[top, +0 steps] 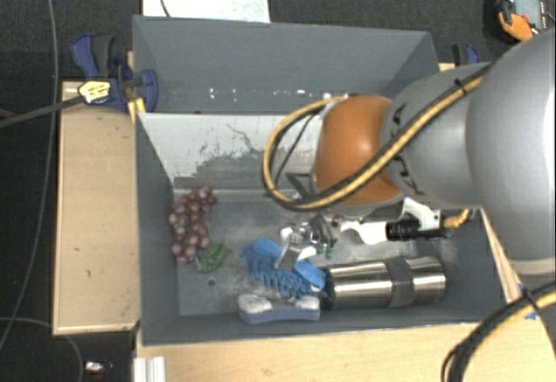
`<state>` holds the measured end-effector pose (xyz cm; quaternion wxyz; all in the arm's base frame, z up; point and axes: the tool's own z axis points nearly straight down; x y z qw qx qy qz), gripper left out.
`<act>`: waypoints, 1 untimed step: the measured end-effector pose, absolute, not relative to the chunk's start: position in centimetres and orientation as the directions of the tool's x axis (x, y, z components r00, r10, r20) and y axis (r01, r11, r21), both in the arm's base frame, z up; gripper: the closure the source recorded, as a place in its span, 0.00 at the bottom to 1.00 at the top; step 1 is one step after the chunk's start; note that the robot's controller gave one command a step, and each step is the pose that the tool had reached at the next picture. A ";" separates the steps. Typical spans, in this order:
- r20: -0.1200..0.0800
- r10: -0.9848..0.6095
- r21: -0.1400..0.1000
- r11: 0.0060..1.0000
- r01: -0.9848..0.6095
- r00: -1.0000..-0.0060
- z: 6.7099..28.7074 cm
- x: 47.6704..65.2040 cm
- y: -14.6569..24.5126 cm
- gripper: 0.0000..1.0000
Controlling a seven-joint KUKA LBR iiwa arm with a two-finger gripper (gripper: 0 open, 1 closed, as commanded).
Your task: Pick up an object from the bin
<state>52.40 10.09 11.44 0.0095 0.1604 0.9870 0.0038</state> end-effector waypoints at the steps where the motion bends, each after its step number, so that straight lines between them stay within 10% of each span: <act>1: -0.023 0.444 0.012 0.896 0.444 -0.896 11.3 52.4 7.6 0.00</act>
Offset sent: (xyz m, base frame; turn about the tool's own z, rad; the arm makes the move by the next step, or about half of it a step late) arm 0.0397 -0.0093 -0.0393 -0.3289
